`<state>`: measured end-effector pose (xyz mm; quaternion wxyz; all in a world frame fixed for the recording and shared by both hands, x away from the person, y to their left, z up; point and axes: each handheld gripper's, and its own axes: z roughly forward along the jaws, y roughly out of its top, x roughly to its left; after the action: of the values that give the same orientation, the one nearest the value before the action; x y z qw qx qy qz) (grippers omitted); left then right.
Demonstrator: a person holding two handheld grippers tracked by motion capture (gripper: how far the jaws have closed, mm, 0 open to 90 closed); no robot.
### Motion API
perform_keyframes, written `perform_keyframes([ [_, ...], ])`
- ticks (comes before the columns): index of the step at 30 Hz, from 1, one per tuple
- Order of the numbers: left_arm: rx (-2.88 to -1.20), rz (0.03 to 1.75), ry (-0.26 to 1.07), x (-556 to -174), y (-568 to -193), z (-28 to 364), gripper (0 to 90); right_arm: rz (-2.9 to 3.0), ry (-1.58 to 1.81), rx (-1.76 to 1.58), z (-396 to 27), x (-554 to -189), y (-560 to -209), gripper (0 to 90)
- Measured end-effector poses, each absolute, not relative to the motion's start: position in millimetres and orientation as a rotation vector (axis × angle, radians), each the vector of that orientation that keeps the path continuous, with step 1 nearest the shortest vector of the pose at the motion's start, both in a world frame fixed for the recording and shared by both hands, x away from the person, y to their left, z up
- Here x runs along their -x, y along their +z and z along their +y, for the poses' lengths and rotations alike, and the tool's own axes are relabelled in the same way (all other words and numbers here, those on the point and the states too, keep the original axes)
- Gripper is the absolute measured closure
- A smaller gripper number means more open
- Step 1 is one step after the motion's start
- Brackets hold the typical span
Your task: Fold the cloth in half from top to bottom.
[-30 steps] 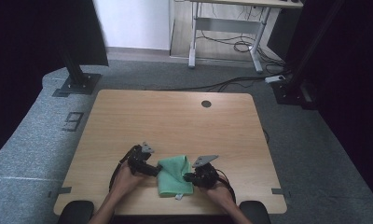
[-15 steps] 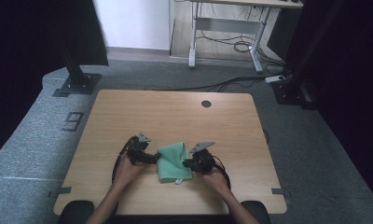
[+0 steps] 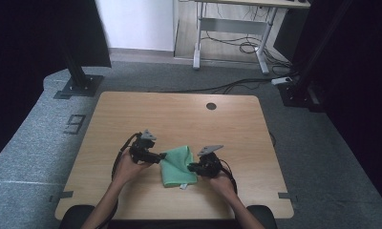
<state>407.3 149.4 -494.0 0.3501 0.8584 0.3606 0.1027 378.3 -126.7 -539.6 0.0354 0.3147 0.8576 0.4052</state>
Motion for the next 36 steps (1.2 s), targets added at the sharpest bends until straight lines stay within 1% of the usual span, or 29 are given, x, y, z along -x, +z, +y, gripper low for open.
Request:
perform_keyframes([
  [1,-2.221,0.920,0.253,-410,-490,146,29.8,2.633,1.252,-0.971,-127,-378,-540,81.1],
  [8,-2.240,0.856,0.217,-425,-472,118,40.3,2.623,1.274,-0.971,-129,-378,-542,80.4],
  [15,-2.224,0.832,0.146,-436,-463,93,45.4,2.625,1.285,-0.977,-130,-379,-543,79.8],
  [19,-2.245,0.801,0.122,-438,-460,76,47.4,2.625,1.287,-0.978,-130,-379,-543,79.6],
  [22,-2.276,0.792,0.109,-438,-462,66,50.6,2.624,1.287,-0.978,-130,-379,-543,78.8],
  [25,-2.339,0.795,0.098,-439,-468,57,56.4,2.627,1.291,-0.984,-131,-380,-543,78.9],
  [31,-2.389,0.839,0.097,-438,-473,57,83.7,2.625,1.296,-0.997,-131,-380,-543,78.2],
  [33,-2.393,0.835,0.098,-437,-471,60,85.6,2.628,1.302,-1.005,-131,-380,-543,76.9],
  [36,-2.386,0.823,0.111,-431,-464,65,86.1,2.628,1.307,-1.030,-133,-381,-542,72.5],
])
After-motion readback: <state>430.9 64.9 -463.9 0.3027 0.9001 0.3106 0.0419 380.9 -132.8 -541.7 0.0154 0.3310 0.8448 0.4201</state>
